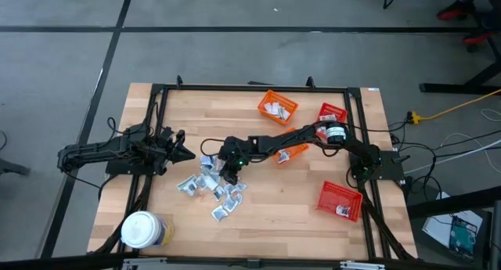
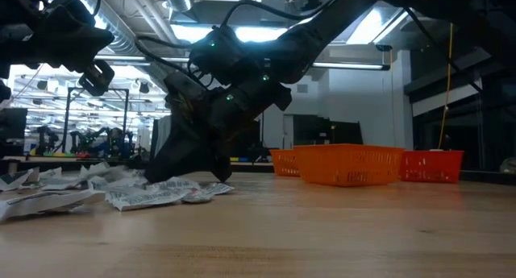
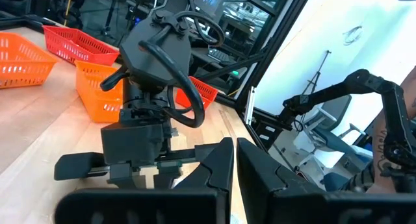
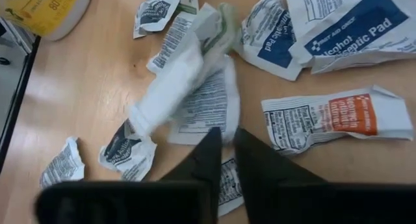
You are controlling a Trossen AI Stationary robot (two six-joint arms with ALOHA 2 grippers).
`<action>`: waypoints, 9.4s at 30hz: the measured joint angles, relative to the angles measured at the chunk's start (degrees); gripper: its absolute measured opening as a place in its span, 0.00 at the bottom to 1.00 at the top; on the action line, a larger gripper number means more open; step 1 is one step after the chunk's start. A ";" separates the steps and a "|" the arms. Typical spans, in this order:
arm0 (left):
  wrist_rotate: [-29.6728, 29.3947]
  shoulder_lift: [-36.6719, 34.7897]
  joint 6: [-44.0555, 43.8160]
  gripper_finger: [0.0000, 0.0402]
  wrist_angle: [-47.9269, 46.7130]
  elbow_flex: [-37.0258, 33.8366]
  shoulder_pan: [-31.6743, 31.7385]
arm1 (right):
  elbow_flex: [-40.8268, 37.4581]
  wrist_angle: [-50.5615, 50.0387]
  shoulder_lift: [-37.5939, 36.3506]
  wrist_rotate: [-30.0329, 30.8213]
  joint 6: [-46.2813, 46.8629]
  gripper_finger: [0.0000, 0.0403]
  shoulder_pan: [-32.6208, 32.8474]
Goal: Pick & Place First Aid Supplies
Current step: Put the blue alcohol pad into the bottom orange bin, then adjust the bins
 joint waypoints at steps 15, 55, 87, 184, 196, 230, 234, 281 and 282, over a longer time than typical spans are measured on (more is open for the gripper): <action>-0.01 0.02 0.00 0.04 0.00 -0.01 0.01 | -0.02 -3.08 -1.49 -2.04 -1.73 0.01 -1.88; -0.02 0.02 0.00 0.04 0.00 0.00 0.01 | -39.80 16.73 -54.11 -43.08 17.04 0.00 -14.40; 0.00 0.02 0.00 0.04 0.00 0.00 0.01 | -39.76 38.57 -67.49 -37.66 49.81 0.00 -14.67; -0.02 0.02 0.00 0.04 0.00 -0.02 0.00 | -59.11 -5.76 -78.84 8.36 -8.96 0.40 -11.23; -0.02 0.02 0.00 0.04 0.00 0.00 0.02 | -72.13 4.31 -93.93 22.55 -2.23 0.40 4.34; -0.02 0.00 0.00 0.04 0.00 -0.02 0.02 | -65.79 -35.87 -76.66 25.09 -2.89 0.40 -4.86; -0.01 0.00 0.00 0.04 0.00 -0.01 0.02 | -65.79 -33.42 -71.32 24.79 -3.47 0.40 -6.61; -0.02 0.01 0.00 0.04 0.00 0.00 0.01 | -19.82 -26.92 -33.65 16.13 -32.72 0.40 -19.30; -0.01 0.01 0.00 0.04 0.00 -0.01 0.01 | -19.82 -28.49 -33.74 17.30 -32.72 0.40 -20.09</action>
